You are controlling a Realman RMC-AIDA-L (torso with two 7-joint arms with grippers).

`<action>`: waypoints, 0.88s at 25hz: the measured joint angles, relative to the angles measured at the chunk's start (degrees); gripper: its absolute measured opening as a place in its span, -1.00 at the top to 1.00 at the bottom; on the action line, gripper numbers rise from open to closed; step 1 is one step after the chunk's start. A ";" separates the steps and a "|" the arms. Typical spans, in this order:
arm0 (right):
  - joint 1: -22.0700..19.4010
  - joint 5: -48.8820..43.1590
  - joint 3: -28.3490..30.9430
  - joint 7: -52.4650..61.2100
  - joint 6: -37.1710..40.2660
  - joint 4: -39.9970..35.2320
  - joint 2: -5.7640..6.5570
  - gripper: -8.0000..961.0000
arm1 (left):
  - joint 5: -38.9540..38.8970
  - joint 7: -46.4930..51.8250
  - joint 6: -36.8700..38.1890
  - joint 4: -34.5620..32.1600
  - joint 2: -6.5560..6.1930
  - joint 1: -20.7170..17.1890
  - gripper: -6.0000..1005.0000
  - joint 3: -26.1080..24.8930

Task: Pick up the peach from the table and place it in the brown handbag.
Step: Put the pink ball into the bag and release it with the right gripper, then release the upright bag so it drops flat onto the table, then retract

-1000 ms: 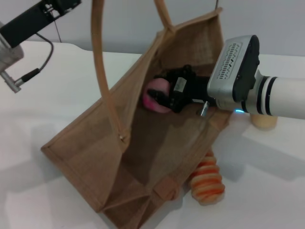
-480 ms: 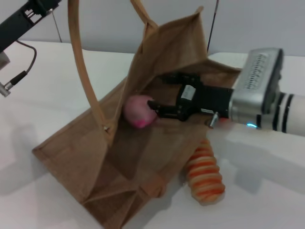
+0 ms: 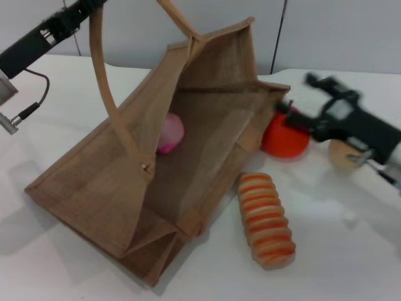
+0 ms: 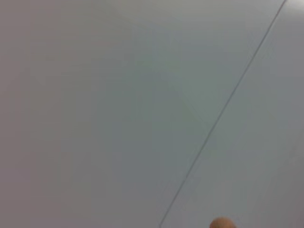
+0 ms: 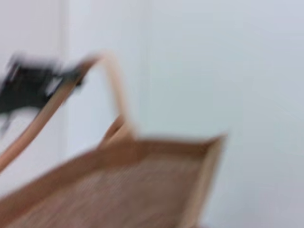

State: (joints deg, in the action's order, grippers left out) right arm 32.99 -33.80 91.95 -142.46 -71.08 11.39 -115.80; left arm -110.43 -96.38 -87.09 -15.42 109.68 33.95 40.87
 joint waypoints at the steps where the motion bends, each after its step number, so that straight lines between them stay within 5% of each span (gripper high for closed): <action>1: -0.81 0.00 3.52 -1.93 -3.13 -1.44 -0.14 -0.86 | 0.17 -0.58 0.49 0.25 0.06 0.05 0.55 0.04; 5: -0.95 2.52 15.00 -9.24 -14.33 -11.53 -0.32 -0.86 | 0.77 -7.04 3.61 3.03 0.53 1.24 0.54 0.11; 8: -0.94 5.10 16.33 -11.02 -16.17 -13.87 -0.49 -0.86 | 0.81 -11.30 5.44 3.48 1.33 1.47 0.53 0.03; 16: -0.94 12.92 16.85 -12.70 -17.32 -18.08 -0.87 -0.86 | 0.04 -29.94 10.80 3.75 6.18 0.84 0.26 -3.10; 22: -0.94 16.09 17.17 -13.22 -17.40 -19.65 -0.95 -0.86 | -1.91 -39.84 9.99 7.96 6.41 0.55 0.00 -4.21</action>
State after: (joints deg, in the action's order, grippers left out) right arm 32.04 -17.71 109.12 -155.68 -88.49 -8.26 -116.75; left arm -112.34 -136.21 -77.10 -7.46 116.08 34.49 36.65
